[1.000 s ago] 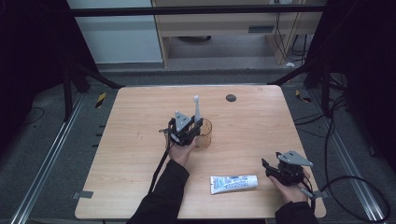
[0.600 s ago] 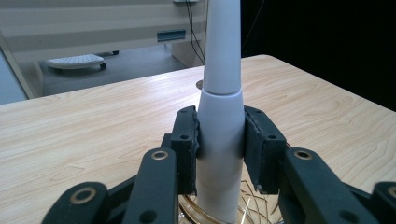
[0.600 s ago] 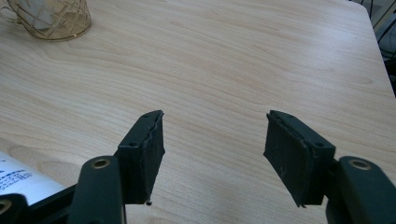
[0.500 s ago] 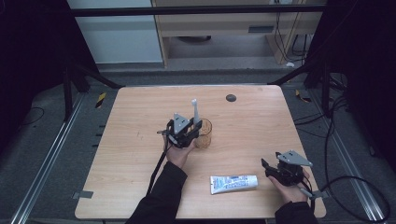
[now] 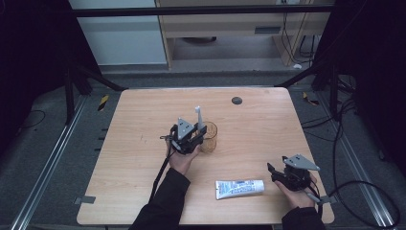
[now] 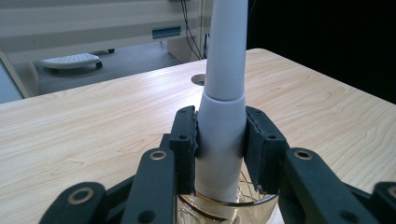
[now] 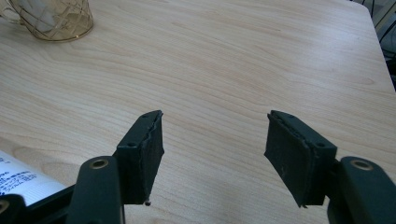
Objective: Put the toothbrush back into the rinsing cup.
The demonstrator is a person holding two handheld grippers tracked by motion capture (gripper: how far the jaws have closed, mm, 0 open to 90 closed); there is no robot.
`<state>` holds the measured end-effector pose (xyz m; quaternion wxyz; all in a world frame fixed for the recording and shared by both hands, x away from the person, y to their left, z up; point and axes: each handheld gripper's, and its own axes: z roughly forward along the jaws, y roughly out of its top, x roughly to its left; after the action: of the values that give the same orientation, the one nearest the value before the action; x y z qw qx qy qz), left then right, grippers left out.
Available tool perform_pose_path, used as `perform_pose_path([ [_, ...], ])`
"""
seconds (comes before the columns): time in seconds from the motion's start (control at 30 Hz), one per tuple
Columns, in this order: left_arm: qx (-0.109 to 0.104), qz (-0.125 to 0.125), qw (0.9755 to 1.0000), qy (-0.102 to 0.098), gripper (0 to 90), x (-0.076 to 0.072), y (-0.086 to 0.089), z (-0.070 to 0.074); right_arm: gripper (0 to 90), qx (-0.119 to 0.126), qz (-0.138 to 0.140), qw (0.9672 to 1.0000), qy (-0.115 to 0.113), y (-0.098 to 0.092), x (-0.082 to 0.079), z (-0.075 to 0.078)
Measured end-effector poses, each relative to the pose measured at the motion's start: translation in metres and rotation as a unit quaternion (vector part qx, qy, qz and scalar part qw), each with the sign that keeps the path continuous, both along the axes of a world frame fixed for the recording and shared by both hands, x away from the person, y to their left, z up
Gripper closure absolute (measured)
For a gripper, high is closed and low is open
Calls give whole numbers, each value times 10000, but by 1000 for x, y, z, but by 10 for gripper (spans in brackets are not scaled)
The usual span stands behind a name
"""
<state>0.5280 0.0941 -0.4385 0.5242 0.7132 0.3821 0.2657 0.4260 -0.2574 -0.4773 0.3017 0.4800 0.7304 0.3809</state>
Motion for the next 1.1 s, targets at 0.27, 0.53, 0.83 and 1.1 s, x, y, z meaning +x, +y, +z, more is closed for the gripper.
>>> perform_pose_path([
  [0.27,63,-49,9999,61,652,1,-2,-3,362,-10,18,10000,-6,0,0,0],
  [0.53,97,-43,9999,108,636,2,-3,-5,359,-28,28,10000,-12,0,1,0],
  [0.83,107,-61,9999,82,556,1,-1,-5,354,-27,25,10000,-10,0,1,0],
  [1.1,88,-70,9999,106,505,-2,4,-3,349,-31,8,10000,-20,0,1,0],
])
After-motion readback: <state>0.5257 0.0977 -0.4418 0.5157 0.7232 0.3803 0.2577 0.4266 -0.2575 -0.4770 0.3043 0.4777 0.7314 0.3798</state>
